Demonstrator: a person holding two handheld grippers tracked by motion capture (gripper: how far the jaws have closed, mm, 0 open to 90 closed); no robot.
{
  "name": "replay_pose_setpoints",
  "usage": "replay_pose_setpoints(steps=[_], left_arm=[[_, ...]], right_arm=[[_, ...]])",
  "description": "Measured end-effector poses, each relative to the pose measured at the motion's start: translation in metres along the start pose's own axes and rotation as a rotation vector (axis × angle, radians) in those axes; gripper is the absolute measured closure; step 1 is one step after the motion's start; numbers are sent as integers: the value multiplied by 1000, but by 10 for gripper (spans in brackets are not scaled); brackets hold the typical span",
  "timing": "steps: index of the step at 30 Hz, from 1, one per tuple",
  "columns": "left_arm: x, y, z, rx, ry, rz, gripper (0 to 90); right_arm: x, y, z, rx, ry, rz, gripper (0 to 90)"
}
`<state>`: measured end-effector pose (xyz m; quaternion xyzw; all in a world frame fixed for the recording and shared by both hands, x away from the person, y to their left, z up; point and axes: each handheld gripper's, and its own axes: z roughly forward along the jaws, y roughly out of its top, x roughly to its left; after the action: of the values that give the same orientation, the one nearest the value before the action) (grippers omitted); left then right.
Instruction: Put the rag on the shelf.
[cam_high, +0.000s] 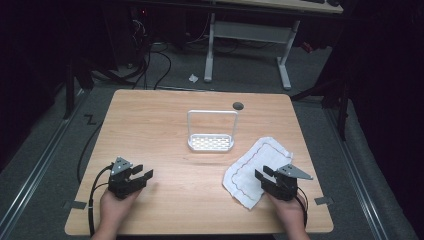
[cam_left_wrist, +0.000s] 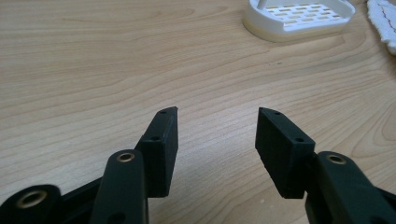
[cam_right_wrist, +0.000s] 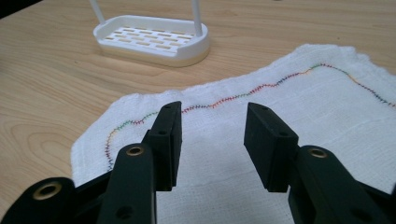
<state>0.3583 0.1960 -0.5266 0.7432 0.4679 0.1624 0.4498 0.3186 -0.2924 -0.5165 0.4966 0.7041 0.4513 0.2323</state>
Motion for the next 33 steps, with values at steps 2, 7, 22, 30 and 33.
replay_pose_setpoints(steps=[2,7,22,30,33], left_arm=[[-3,1,2,-5,-9,-5,493],[-14,3,8,2,-17,16,492],[-19,-3,9,15,-35,2,488],[-25,0,6,1,-33,33,502],[-25,0,6,6,-66,21,538]], right_arm=[[1,-1,-1,2,6,-4,585],[-3,-8,-1,28,23,-14,582],[1,19,52,190,-13,-60,900],[10,11,57,233,2,-102,900],[25,4,48,237,40,-151,900]])
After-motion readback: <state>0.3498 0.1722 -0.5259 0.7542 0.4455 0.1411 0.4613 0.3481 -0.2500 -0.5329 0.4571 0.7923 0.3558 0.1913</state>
